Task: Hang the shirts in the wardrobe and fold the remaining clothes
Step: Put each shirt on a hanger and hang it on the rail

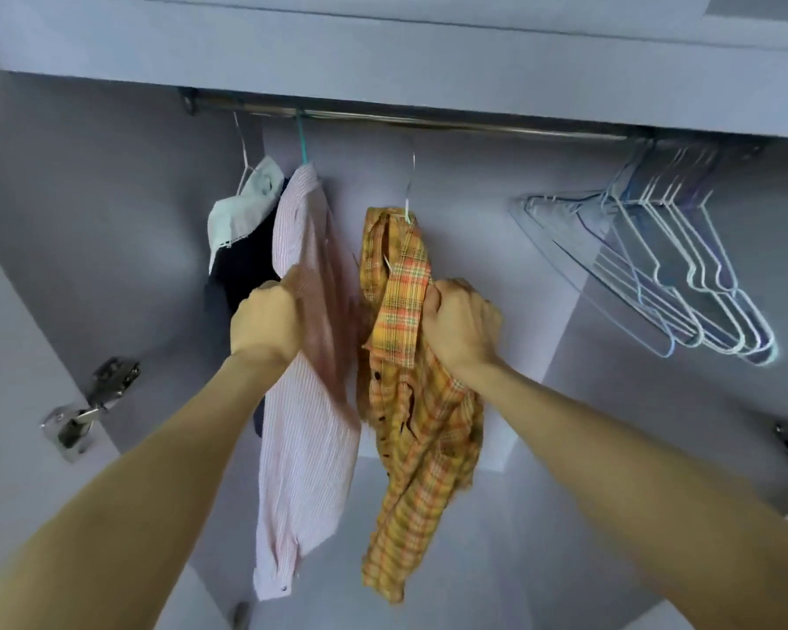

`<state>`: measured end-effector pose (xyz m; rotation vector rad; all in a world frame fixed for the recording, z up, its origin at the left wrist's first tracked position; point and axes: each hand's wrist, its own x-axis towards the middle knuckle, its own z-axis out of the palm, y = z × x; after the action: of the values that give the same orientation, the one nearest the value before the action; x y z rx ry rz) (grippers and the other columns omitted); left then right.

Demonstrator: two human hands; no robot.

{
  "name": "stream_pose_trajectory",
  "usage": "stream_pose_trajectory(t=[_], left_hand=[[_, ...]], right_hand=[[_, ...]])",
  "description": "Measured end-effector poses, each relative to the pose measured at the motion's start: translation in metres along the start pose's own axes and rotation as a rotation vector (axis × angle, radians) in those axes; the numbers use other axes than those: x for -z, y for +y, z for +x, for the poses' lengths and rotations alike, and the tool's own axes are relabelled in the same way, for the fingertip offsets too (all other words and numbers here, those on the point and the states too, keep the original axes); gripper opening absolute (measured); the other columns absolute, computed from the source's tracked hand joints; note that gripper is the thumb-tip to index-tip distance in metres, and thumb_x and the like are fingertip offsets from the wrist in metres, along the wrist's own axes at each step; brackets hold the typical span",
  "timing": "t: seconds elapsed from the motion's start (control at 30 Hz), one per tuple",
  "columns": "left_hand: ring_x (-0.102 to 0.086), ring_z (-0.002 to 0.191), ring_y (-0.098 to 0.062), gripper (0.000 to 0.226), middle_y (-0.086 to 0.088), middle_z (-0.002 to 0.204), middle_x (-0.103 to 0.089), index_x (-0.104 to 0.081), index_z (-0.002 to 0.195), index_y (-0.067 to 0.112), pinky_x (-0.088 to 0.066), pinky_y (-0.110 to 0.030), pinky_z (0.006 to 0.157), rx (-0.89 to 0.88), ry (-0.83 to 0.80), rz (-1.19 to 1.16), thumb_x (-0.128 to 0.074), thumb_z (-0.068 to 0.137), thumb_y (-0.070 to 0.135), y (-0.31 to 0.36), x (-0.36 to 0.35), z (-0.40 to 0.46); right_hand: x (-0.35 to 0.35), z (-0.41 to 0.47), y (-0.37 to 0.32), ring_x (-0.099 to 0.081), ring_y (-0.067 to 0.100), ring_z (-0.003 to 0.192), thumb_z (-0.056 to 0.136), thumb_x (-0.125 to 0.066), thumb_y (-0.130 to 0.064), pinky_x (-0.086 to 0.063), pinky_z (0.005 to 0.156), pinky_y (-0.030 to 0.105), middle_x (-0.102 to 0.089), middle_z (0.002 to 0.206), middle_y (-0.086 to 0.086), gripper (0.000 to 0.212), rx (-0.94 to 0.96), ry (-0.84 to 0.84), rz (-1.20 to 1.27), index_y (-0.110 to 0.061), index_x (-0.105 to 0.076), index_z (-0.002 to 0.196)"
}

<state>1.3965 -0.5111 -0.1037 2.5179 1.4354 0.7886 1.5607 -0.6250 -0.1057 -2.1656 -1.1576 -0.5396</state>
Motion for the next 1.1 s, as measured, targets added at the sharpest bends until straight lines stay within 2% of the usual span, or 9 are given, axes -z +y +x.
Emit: stream_pose_trajectory(t=[0.23,0.33,0.43,0.57,0.63,0.73,0.87,0.97,1.1], left_hand=[[-0.057,0.075,-0.039,0.041,-0.022,0.084,-0.061,-0.055,0.128,0.012,-0.051,-0.043,0.066,-0.037,0.047,-0.207,-0.041,0.090,0.004,-0.013,-0.002,0.001],[-0.060,0.088,-0.038,0.046,-0.020,0.097,-0.064,-0.050,0.134,0.019,-0.053,-0.043,0.079,0.053,0.012,-0.327,-0.043,0.091,0.005,-0.017,-0.003,0.005],[-0.061,0.093,-0.031,0.047,-0.014,0.106,-0.066,-0.049,0.135,0.020,-0.050,-0.030,0.077,0.081,-0.008,-0.383,-0.043,0.091,0.005,-0.023,-0.004,0.010],[-0.058,0.073,-0.024,0.048,-0.016,0.100,-0.067,-0.047,0.137,0.019,-0.048,-0.026,0.072,0.055,-0.036,-0.426,-0.043,0.091,0.004,-0.027,0.002,0.008],[-0.057,0.076,-0.025,0.049,-0.018,0.100,-0.066,-0.044,0.139,0.020,-0.048,-0.027,0.075,0.027,-0.057,-0.401,-0.043,0.092,0.006,-0.027,0.005,0.004],[-0.059,0.104,-0.030,0.051,-0.011,0.121,-0.061,-0.039,0.142,0.022,-0.047,-0.033,0.089,0.001,-0.065,-0.373,-0.046,0.092,0.010,-0.026,0.006,-0.014],[-0.053,0.114,-0.028,0.053,-0.003,0.141,-0.042,-0.036,0.143,0.021,-0.042,-0.033,0.094,-0.013,-0.045,-0.342,-0.052,0.092,0.017,-0.029,0.009,-0.060],[-0.054,0.110,-0.025,0.049,-0.001,0.138,-0.044,-0.042,0.139,0.019,-0.042,-0.029,0.094,0.014,-0.016,-0.324,-0.054,0.092,0.016,-0.035,0.014,-0.105],[-0.050,0.119,-0.027,0.043,-0.007,0.135,-0.048,-0.050,0.133,0.012,-0.037,-0.028,0.097,0.162,0.033,-0.298,-0.056,0.090,0.011,-0.044,0.026,-0.177]], right_hand=[[-0.025,0.055,-0.048,-0.063,0.030,0.086,0.096,-0.039,-0.014,-0.031,0.063,0.027,-0.065,0.099,0.009,0.028,0.000,0.076,-0.005,-0.007,-0.066,0.089],[-0.033,0.075,-0.066,-0.063,0.031,0.089,0.093,-0.044,-0.012,-0.034,0.063,0.028,-0.067,0.098,0.010,0.024,-0.057,0.008,-0.016,-0.008,-0.066,0.087],[-0.042,0.086,-0.082,-0.063,0.032,0.093,0.090,-0.048,-0.011,-0.036,0.066,0.028,-0.068,0.101,0.011,0.019,-0.116,-0.097,-0.040,-0.009,-0.067,0.090],[-0.043,0.082,-0.088,-0.063,0.031,0.093,0.093,-0.048,-0.018,-0.038,0.065,0.029,-0.068,0.100,0.011,0.021,-0.177,-0.176,0.060,-0.009,-0.066,0.091],[-0.040,0.074,-0.088,-0.062,0.032,0.095,0.094,-0.046,-0.015,-0.040,0.065,0.030,-0.065,0.103,0.013,0.021,-0.191,-0.242,0.133,-0.006,-0.064,0.096],[-0.031,0.044,-0.078,-0.053,0.034,0.111,0.094,-0.043,-0.012,-0.047,0.085,0.037,-0.052,0.123,0.017,0.034,-0.171,-0.340,0.244,-0.004,-0.048,0.126],[-0.012,-0.027,-0.061,-0.033,0.027,0.129,0.091,-0.047,-0.010,-0.031,0.108,0.039,-0.034,0.139,0.012,0.062,0.025,-0.282,0.313,-0.013,-0.022,0.147],[0.001,-0.072,-0.057,-0.033,0.024,0.132,0.089,-0.050,-0.008,-0.030,0.110,0.037,-0.033,0.142,0.010,0.053,0.094,-0.252,0.404,-0.008,-0.035,0.141],[0.015,-0.121,-0.064,-0.046,0.022,0.121,0.090,-0.050,-0.005,-0.029,0.097,0.017,-0.054,0.126,0.009,0.034,0.084,-0.475,0.558,-0.004,-0.055,0.123]])
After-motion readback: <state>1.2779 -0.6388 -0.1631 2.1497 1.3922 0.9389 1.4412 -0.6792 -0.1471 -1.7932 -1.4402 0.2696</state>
